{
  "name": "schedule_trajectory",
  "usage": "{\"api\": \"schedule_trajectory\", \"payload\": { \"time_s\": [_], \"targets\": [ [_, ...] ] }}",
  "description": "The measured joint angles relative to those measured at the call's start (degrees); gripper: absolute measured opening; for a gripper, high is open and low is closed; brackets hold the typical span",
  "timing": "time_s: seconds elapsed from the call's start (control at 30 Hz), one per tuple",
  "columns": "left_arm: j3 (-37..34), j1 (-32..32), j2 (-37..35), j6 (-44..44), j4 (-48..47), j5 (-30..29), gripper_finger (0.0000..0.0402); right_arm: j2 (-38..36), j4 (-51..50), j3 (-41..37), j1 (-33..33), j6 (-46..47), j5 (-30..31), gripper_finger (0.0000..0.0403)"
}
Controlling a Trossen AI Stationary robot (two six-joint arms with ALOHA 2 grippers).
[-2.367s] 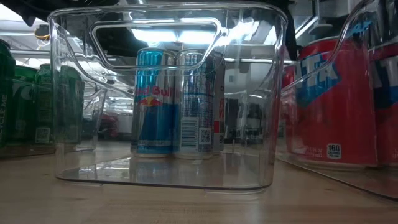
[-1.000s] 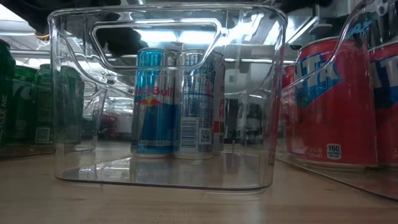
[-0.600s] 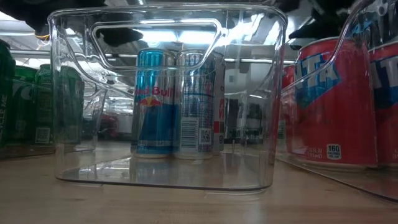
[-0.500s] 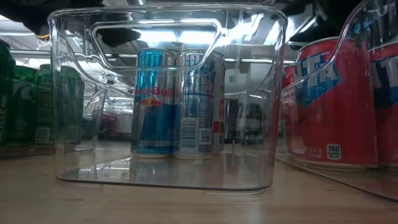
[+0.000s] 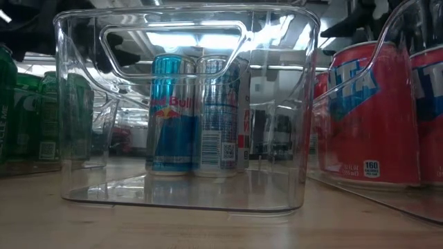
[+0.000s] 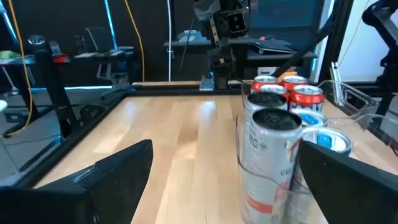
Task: Sort soda cans
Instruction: Return to Home Position
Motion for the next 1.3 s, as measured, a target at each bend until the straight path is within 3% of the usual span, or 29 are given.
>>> {"api": "schedule_trajectory", "payload": {
  "time_s": [0.37, 0.73, 0.97, 1.3],
  "targets": [
    [-1.80, -0.02, -1.92, -3.40, -0.14, -3.61, 0.0388, -0.12, -3.62, -1.93, 0.02, 3.42, 1.61, 0.0340],
    [-10.54, 0.02, -6.33, -4.04, 6.39, -3.97, 0.0388, -0.33, -1.19, -3.21, 0.02, 2.87, 0.02, 0.0340],
    [-10.75, 0.02, -11.54, -6.82, 2.58, -3.98, 0.0388, -4.23, 3.53, -9.63, 0.04, 4.24, 3.46, 0.0340],
    [-10.75, -0.07, -17.26, -9.45, -1.87, -6.93, 0.0388, -13.51, 3.22, -17.02, 0.04, 8.92, 2.51, 0.0340]
  ]
}}
